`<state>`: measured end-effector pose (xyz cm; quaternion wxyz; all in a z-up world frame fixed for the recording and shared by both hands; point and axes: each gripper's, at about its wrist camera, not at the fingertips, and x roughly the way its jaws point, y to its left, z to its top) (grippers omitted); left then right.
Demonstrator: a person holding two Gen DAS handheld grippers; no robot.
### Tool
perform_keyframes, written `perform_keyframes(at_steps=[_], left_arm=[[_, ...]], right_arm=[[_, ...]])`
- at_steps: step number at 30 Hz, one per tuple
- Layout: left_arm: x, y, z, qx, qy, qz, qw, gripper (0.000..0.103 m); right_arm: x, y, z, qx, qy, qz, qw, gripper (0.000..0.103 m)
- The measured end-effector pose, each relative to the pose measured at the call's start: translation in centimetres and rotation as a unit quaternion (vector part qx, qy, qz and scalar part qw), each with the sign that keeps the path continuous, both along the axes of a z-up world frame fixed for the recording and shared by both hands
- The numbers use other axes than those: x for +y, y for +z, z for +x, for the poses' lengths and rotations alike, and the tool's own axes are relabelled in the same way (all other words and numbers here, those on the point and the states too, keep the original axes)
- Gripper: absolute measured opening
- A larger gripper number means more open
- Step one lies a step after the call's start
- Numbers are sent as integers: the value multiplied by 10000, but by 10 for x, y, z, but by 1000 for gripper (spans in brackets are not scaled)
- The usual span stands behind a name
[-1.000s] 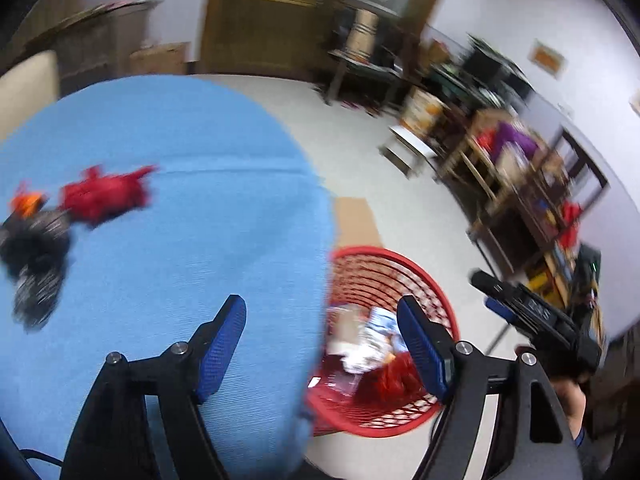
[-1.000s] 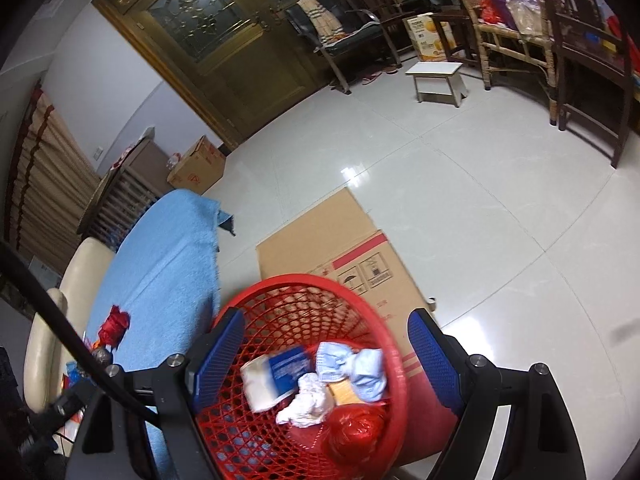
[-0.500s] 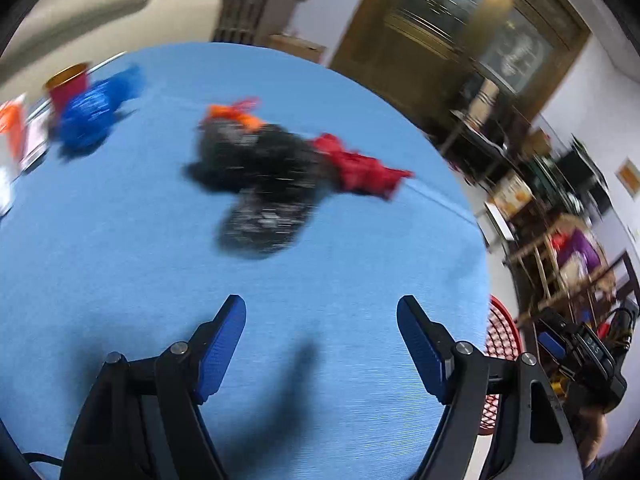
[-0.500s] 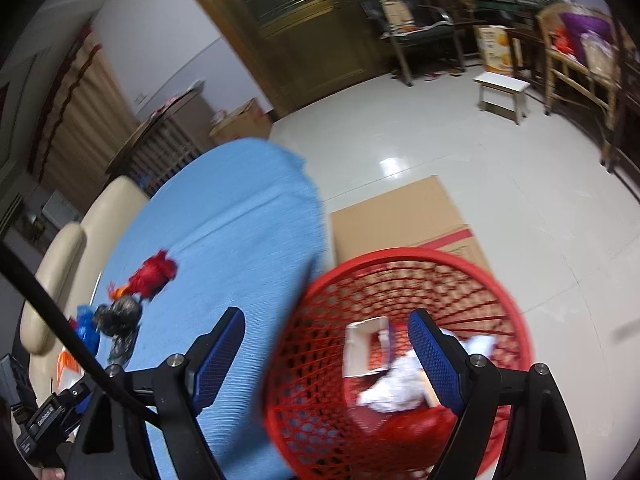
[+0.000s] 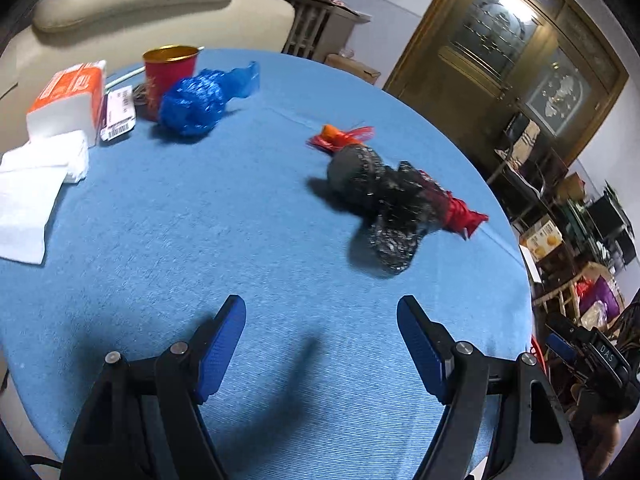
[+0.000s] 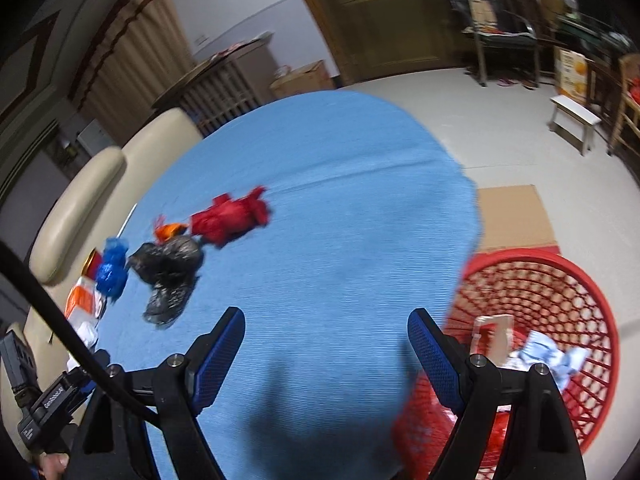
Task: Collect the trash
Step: 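Grasp the black plastic bag with the right gripper and lift it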
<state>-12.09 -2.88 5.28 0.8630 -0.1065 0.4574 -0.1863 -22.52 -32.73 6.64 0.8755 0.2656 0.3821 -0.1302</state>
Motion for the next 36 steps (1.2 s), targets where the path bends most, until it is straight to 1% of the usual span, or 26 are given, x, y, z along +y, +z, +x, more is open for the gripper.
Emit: perform_keyframes(at_steps=[5,12,15,18,23,25,30,31,32,33,34,36], left_arm=[[8,-8,3,96,74,-29,9999,78],[21,-8,7,100,224,-88,9997,78],[29,-11,12,154,321,-112,9993,78],[36,-15,17,221,399,-98,9989,78],[43,-25,27,362,506,-84,9980,78],[42,-26,31,311,512,-46,9982,79],[32,-27,41,254,461,90,9986,80],[30,-26,42,247,446,129,9986,80],[29,-27,44,238,430,165,9987,80],[27,-27,45,235,418,187,9987,80],[26,-26,46,231,415,203,9987,80],[24,-26,47,232,406,248,9986,80]], right_arm=[[28,0,28,69,387,-20,9992,86],[80,-5,83,114,1027,21,9946,86],[98,-11,106,157,1218,92,9924,86],[111,-19,125,223,1324,104,9909,86],[121,-33,149,321,1372,162,9899,86],[120,-39,156,366,1351,192,9900,86],[118,-38,174,310,1329,18,9906,86],[119,-38,177,313,1363,-26,9902,81],[120,-38,180,298,1428,-109,9892,71],[122,-39,181,316,1485,-222,9882,44],[123,-40,183,328,1521,-280,9874,27],[125,-42,183,289,1649,-275,9855,23]])
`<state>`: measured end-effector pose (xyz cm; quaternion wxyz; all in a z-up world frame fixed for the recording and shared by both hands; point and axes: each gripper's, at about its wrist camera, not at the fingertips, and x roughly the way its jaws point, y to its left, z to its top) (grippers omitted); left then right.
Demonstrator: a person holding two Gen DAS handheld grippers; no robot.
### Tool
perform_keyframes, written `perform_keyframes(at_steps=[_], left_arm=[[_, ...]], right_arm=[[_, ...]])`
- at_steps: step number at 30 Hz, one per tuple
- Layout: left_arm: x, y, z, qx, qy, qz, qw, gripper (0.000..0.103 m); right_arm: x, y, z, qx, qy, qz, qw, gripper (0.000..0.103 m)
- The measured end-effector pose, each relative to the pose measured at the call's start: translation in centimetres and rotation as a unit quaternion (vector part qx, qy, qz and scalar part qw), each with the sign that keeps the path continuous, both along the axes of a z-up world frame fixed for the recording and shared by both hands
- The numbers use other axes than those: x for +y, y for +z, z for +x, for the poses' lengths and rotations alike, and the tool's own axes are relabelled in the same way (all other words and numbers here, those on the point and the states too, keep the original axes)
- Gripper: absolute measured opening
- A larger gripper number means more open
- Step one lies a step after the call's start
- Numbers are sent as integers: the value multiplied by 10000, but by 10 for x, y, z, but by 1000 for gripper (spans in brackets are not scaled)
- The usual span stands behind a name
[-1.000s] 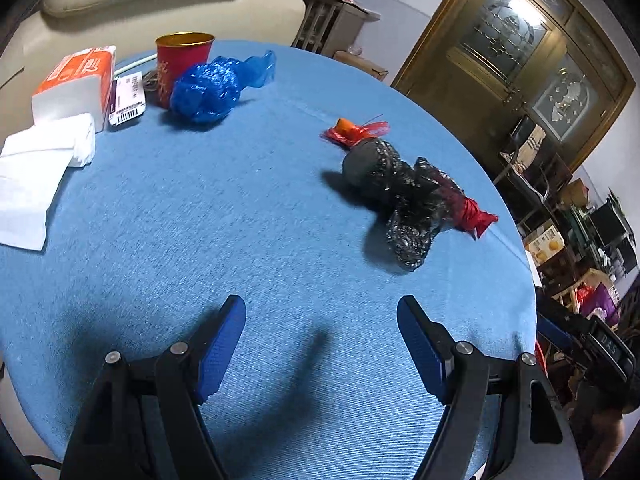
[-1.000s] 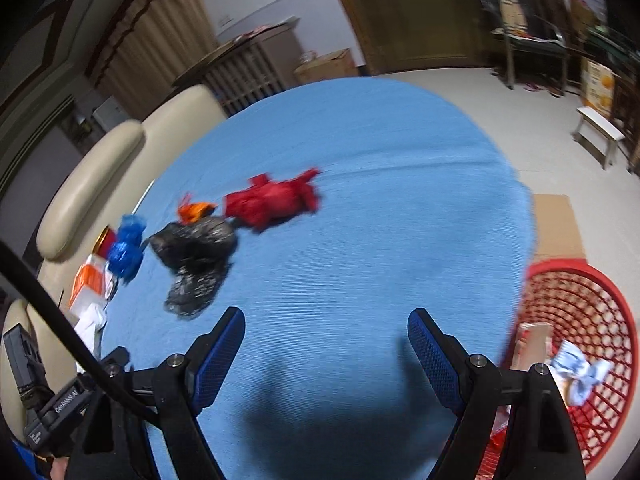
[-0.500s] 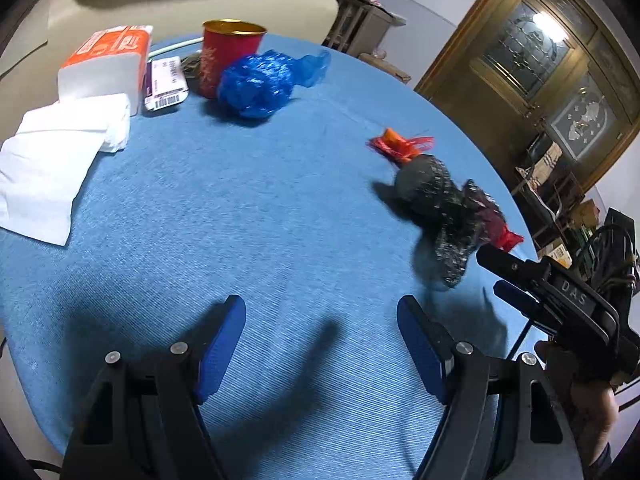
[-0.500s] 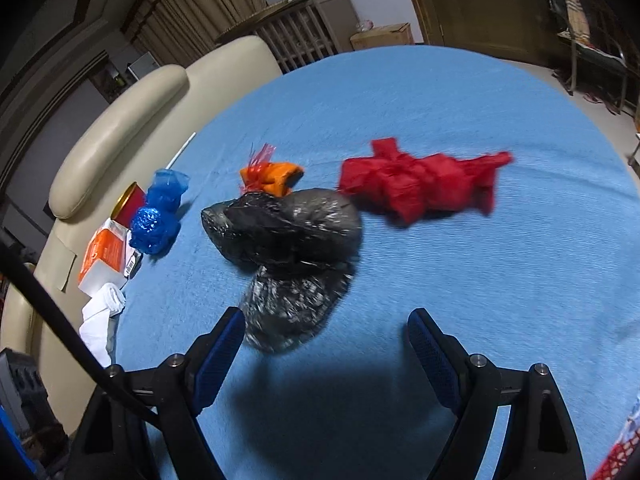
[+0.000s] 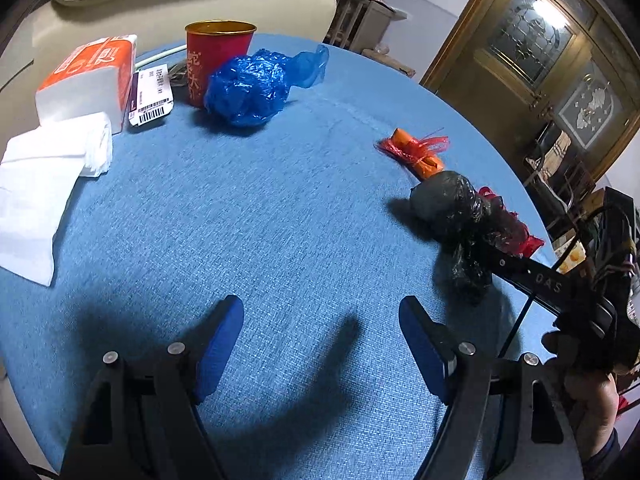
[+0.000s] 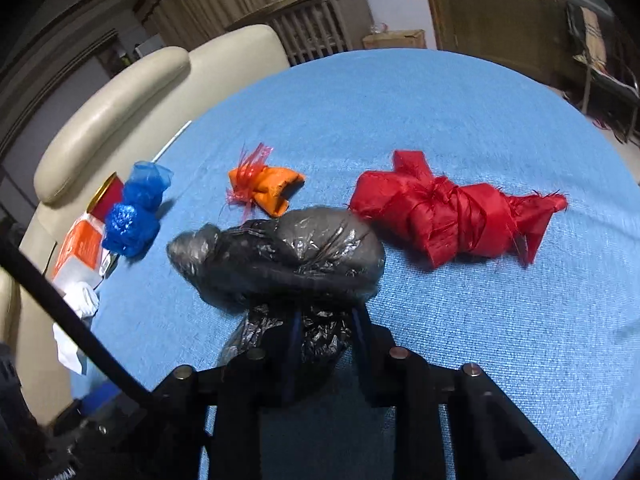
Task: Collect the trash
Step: 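Grasp the black plastic bag with the right gripper and lift it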
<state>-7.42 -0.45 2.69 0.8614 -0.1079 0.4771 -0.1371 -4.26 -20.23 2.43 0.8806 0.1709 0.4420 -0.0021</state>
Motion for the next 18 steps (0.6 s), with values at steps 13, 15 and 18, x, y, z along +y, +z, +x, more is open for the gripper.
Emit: perform_keyframes(at_steps=[13,15,18], left_arm=[[-28,6,-5,-67,-233,93,9997,80],[-36,5,-8,-55,-305,104,9995,80],[-45,5,-12,-62,-406,153,9990,80]], right_arm=[[-41,-1,-66,44,75,483,9988,21],[-53,-1,-71,100,-145,595,9981,25],[-68,2,-69,-82,-508,989,9938,98]])
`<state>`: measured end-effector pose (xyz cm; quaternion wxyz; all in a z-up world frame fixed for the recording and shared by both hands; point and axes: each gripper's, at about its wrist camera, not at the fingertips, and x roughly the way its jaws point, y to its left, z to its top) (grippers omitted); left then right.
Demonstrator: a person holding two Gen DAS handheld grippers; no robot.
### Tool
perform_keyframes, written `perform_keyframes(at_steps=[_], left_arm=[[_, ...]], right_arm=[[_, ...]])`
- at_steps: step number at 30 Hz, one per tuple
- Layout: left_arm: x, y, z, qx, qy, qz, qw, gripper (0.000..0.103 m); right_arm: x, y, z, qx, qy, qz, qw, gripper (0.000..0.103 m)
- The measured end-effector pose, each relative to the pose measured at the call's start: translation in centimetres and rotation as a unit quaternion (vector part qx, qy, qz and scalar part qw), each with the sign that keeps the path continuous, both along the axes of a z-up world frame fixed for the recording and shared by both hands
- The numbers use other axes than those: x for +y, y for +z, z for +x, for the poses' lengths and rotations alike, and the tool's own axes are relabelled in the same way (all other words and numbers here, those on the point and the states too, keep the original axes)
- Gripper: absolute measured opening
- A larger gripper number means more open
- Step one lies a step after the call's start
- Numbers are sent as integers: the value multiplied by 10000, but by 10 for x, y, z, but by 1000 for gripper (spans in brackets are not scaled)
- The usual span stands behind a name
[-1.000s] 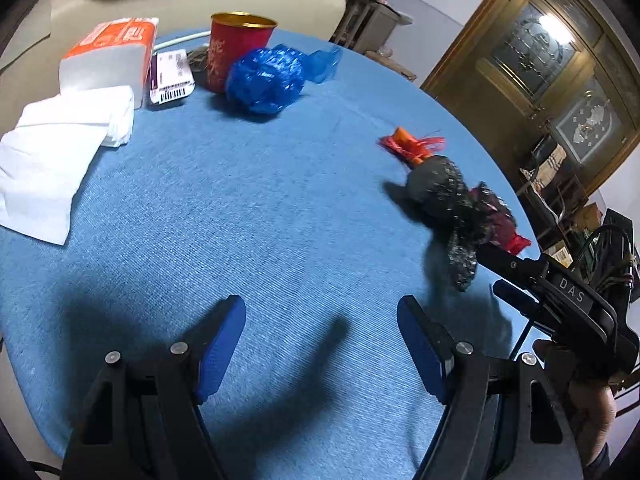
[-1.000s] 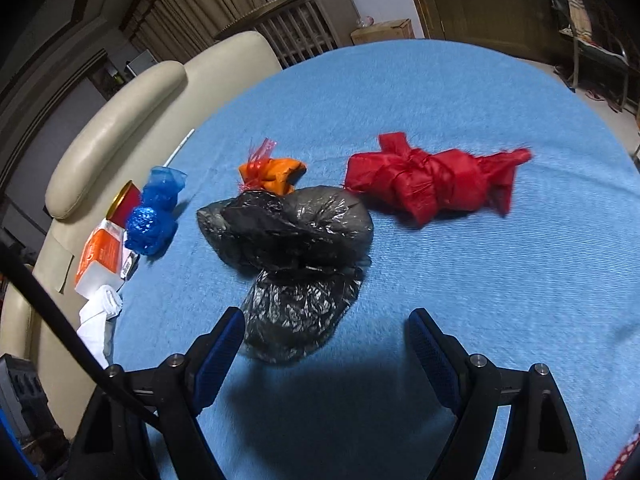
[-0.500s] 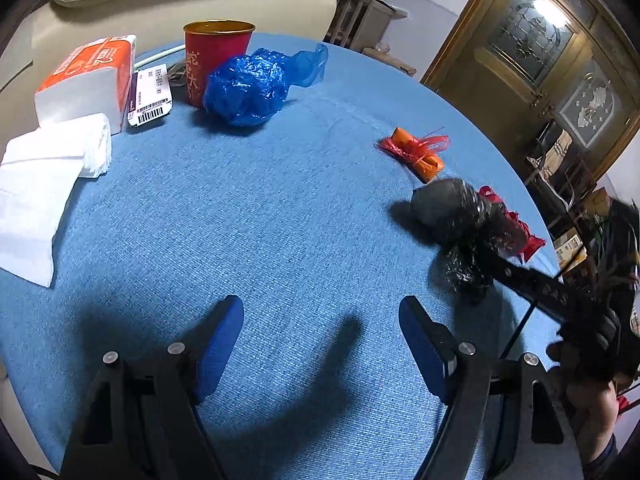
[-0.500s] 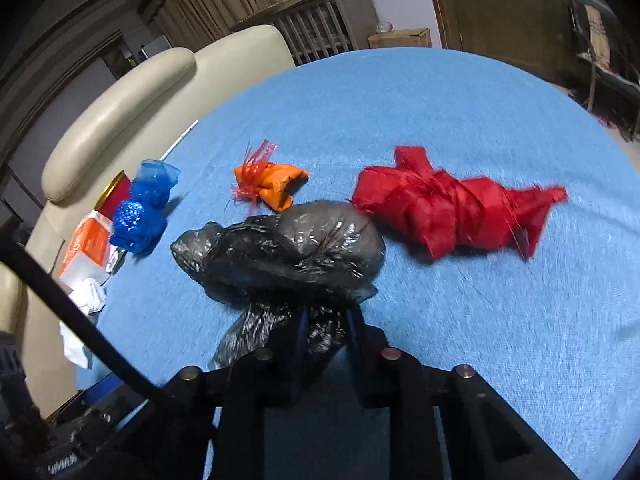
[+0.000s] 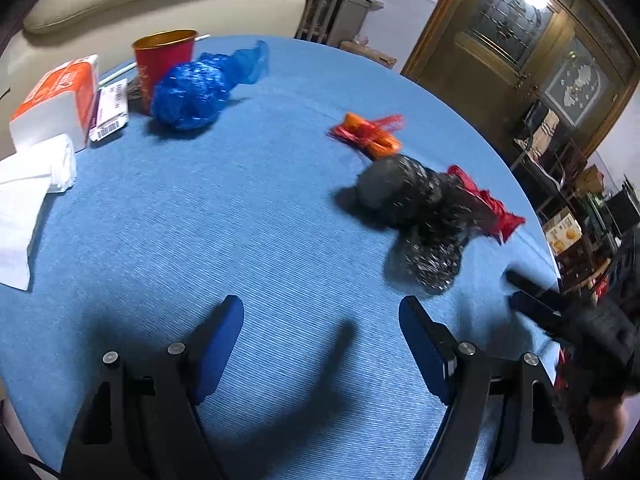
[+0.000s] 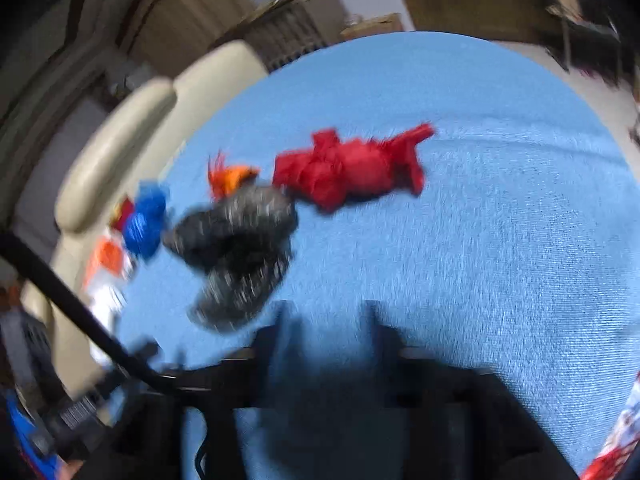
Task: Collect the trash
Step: 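Grasp the black plastic bag with the right gripper and lift it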
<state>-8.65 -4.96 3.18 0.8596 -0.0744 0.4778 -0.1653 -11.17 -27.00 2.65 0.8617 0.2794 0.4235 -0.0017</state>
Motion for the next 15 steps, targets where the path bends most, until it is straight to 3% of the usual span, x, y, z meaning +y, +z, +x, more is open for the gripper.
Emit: perform_keyframes(at_steps=[1,3,15], left_arm=[[-2,1,-2,-19,-23,31,10000,80],[-1,3,-2,-44,-9,64,10000,80],[33,-3,9,83,396,42,9992,80]], right_arm=[[-2,3,1,-35,-101,-17,9999,103],[-1,10,8,-215,-152,-88,9996,103],[61,12,91,-421,909,-603,9931,102]])
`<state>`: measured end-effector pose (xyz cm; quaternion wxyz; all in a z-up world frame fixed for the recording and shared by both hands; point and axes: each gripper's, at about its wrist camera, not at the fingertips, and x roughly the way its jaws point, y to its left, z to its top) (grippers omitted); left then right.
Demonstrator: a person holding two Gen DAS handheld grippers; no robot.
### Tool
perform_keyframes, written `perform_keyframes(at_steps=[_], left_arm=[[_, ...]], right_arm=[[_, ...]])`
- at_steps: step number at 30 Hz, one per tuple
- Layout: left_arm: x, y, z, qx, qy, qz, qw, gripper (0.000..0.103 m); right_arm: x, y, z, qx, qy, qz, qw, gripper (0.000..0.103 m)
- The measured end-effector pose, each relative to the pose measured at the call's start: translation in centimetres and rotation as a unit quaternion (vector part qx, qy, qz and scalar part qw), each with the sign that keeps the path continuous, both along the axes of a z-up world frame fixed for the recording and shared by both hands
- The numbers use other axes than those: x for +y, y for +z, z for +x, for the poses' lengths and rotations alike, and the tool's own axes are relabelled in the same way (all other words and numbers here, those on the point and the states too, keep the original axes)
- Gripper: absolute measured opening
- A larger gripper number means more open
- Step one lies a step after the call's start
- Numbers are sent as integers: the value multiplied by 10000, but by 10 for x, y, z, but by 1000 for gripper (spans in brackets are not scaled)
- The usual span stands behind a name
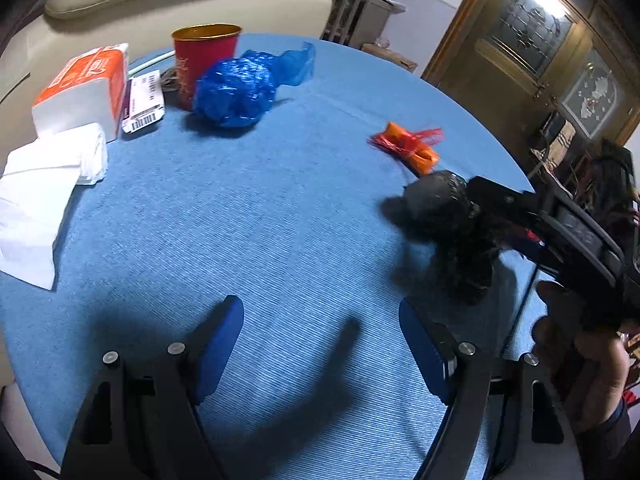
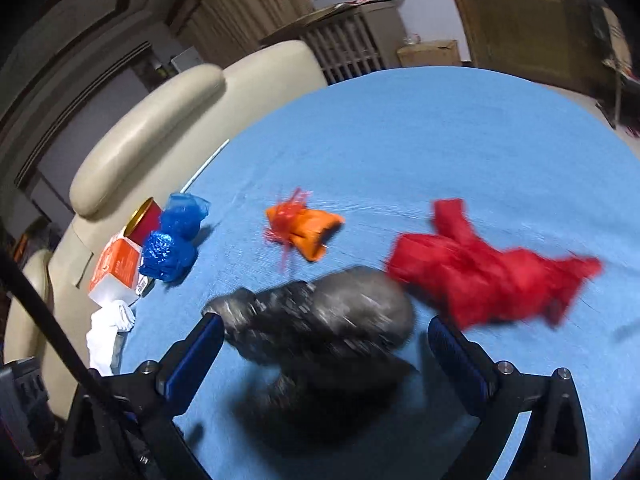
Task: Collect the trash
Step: 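Grasp the black plastic bag with the right gripper and lift it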
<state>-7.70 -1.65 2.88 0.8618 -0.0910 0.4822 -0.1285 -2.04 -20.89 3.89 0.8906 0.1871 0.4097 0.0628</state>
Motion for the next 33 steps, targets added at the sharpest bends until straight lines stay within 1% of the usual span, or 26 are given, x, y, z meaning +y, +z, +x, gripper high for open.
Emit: perform_keyframes(at_steps=[1,2,3,4,5,7,9,10,11,12,14,19,20,21,22,23,24,25,26,27,28,31,33], left_arm=[[1,0,0,-4,10,-1,10000,80],[3,1,1,-20,21,-1,10000,80],[5,2,1,-46,27,5,10000,80],[6,3,1,-66,35,14,10000,80],[8,4,1,-80,47,15,10000,80],[11,5,2,-86,86,-12,9999,80],[12,7,3,-101,100,-49,9999,80],[12,9,5,-120,90,-56,9999,80],[10,11,6,-143,68,-58,9999,80],[7,14,8,-181,26,-60,9998,80],[-2,17,13,-223,-68,-44,9997,80],[-38,26,22,-332,-471,-17,9983,80],[-46,26,23,-355,-555,31,9978,80],[-52,26,23,-371,-593,67,9975,80],[-54,26,23,-366,-606,76,9975,80],[-57,25,23,-337,-615,83,9975,80],[-58,23,23,-315,-608,98,9976,80],[-57,23,23,-312,-597,119,9977,80],[-55,22,22,-317,-567,170,9977,80],[-50,21,23,-322,-506,226,9979,80],[-47,21,24,-314,-455,249,9982,80],[-27,19,36,-263,-151,318,9990,80],[-15,20,46,-295,51,382,9988,80]], right_arm=[[3,-2,4,5,30,-40,10000,90],[8,-4,10,6,78,-122,9999,64],[12,-4,14,29,104,-170,9998,64],[15,-2,15,8,128,-154,9998,56],[17,0,15,-6,200,-168,9997,52],[23,5,9,-76,333,-248,9991,49],[26,8,0,-94,394,-309,9987,43],[25,9,-5,-96,396,-288,9988,38],[22,11,-12,-112,363,-259,9989,27],[16,12,-20,-99,305,-238,9992,24],[3,10,-35,-30,150,-106,9998,24],[-42,-14,-74,308,-353,219,9987,24],[-49,-19,-80,373,-417,293,9980,21],[-56,-20,-84,352,-391,417,9977,21],[-62,-20,-87,391,-340,497,9974,24],[-65,-19,-89,408,-348,497,9973,31],[-68,-17,-89,414,-379,421,9975,42],[-70,-14,-90,368,-399,319,9980,81],[-71,-7,-91,197,-430,151,9988,93],[-69,3,-91,-66,-438,-1,9990,93],[-68,9,-91,-214,-356,-95,9991,93],[-51,29,-75,-566,139,-607,9965,93],[-28,38,-60,-855,669,-1102,9880,93]])
